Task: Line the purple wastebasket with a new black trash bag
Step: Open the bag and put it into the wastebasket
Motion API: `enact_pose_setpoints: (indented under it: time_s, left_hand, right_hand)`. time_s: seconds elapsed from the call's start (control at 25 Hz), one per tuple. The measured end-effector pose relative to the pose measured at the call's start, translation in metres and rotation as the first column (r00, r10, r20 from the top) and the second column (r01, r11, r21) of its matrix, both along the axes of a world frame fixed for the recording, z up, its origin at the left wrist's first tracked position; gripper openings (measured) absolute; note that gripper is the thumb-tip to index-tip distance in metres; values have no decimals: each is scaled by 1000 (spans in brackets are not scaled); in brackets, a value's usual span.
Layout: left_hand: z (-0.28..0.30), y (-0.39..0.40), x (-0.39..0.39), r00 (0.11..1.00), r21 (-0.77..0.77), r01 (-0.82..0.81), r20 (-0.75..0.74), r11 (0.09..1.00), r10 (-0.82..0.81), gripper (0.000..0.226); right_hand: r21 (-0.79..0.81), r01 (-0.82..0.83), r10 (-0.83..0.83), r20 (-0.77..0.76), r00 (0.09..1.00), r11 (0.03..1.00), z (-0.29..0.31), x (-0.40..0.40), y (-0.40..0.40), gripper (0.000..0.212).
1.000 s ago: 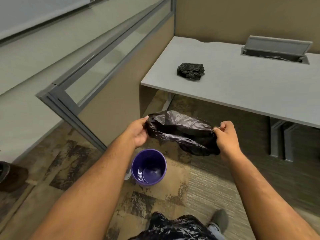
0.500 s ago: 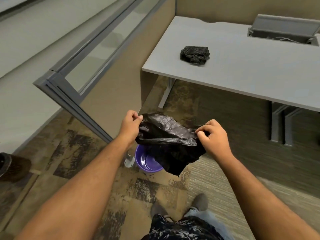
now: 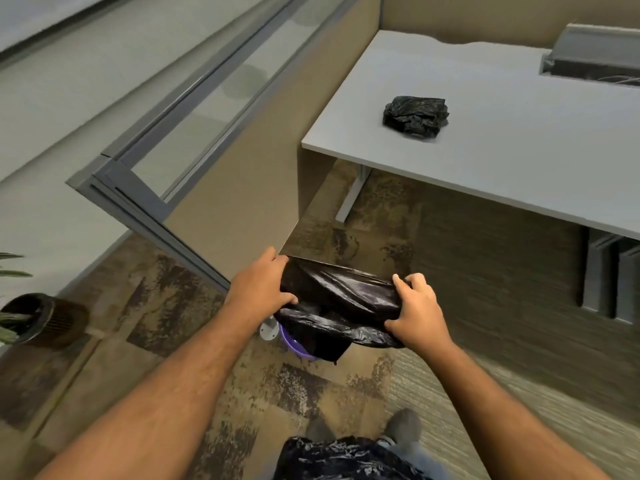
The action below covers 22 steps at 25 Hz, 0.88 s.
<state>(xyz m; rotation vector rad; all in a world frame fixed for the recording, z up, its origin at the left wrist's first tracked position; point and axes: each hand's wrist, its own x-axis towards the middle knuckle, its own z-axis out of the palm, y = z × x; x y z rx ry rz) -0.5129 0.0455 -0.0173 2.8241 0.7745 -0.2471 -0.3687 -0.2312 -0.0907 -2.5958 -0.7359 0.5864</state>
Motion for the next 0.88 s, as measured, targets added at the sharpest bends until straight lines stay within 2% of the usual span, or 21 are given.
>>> enact_pose_setpoints:
  time_s: [0.08,0.16,0.28,0.36,0.44,0.52,0.64,0.76,0.88]
  left_hand:
    - [-10,3,6,999,46,-34,-34,998,36,97]
    - [-22,7,10,996,48,-61,-63,997,64,111]
    - [-49,21,14,986,-15,-76,-148,997,73,122]
    - [-74,39,21,979,-48,-50,-201,998,40,123]
    - [-106,60,28,970,-83,-16,-243,996,-5,125]
    - [-140,83,36,959,-129,11,-280,992,-48,126]
    - [-198,113,40,927,-230,61,-348,971,-140,112]
    - [-261,136,39,876,-307,100,-424,946,-230,102]
    - [-319,151,36,805,-340,134,-511,931,-302,98]
  right_hand:
    - [6,-95,94,70,993,996,-5,11,6,99]
    - [99,-130,121,88,989,987,-13,13,13,94]
    - [326,-20,38,-49,998,945,-43,1,25,81]
    - [362,103,-56,-139,989,927,-71,-7,36,66]
    - [360,146,-99,-148,984,922,-103,-13,52,53]
    - [340,166,-129,-130,983,926,-135,-16,69,41]
    - [216,294,-259,-178,949,931,-187,-21,89,42]
    - [57,390,-359,-287,888,919,-248,-30,106,50]
    - [-70,332,-334,-354,874,941,-302,-34,116,65]
